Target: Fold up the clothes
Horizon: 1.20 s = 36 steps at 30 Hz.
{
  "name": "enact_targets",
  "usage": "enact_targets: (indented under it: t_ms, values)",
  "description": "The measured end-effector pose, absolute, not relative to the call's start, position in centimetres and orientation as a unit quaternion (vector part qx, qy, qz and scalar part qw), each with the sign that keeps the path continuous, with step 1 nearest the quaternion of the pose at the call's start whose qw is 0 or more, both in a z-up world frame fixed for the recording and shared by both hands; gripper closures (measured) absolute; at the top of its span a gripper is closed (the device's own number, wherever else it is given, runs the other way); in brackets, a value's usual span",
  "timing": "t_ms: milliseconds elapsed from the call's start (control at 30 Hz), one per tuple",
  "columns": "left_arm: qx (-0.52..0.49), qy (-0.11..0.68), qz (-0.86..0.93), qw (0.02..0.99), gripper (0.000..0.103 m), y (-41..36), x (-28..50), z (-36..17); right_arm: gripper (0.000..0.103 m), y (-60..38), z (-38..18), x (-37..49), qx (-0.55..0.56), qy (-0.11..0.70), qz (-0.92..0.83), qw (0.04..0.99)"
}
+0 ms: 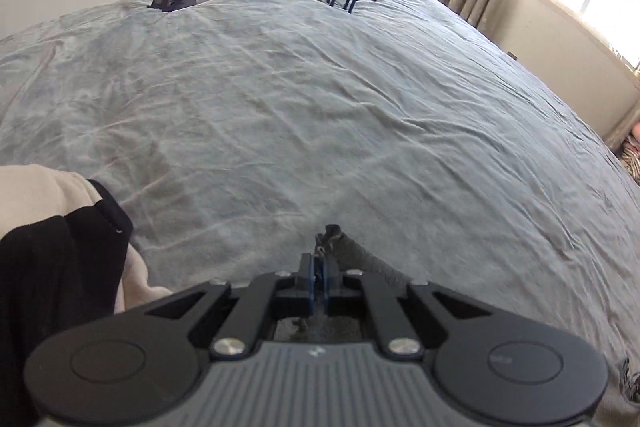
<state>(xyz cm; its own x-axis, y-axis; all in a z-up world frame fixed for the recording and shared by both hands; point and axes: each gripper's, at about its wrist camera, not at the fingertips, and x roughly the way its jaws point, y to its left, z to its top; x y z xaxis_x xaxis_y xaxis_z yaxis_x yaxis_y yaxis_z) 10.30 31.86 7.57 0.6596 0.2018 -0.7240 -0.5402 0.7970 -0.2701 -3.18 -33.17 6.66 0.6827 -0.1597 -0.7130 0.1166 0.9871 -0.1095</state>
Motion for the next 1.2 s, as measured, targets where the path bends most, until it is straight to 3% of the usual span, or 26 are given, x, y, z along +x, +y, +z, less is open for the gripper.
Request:
enact_targets:
  t_ms: [167,233,300,500,700,867,1100,1200]
  values:
    - [-0.252,0.318,0.233,0.884,0.097,32.6,11.1,8.3,0.056,-33.0,6.9,-3.0,-0.030,0.383,-0.072,0.920]
    - [-0.235,0.301,0.253,0.889,0.090,32.4,11.5,8.7,0.056,-32.8,6.9,-3.0,-0.030,0.382,-0.072,0.921]
    - [-0.235,0.293,0.258,0.890,0.051,32.6,11.3,9.1,0.056,-32.7,7.0,-3.0,-0.030,0.380,-0.071,0.922]
    - [-0.251,0.310,0.214,0.892,0.050,29.9,7.9,11.9,0.056,-32.8,7.5,-3.6,-0.019,0.373,-0.071,0.925]
    - [-0.191,0.443,0.004,0.876,0.050,15.7,0.9,9.9,0.055,-32.7,7.9,-6.6,0.035,0.386,-0.049,0.921]
    - [-0.117,0.475,-0.118,0.864,0.045,6.7,-5.3,7.5,0.054,-33.2,7.1,-11.3,0.068,0.411,-0.047,0.908]
    - [-0.122,0.486,-0.130,0.856,0.032,4.3,-8.5,6.2,0.053,-33.9,5.8,-15.7,0.115,0.450,-0.039,0.885]
    - [-0.132,0.495,-0.128,0.849,0.032,3.9,-9.1,5.4,0.053,-32.7,5.3,-15.3,0.114,0.476,-0.007,0.872]
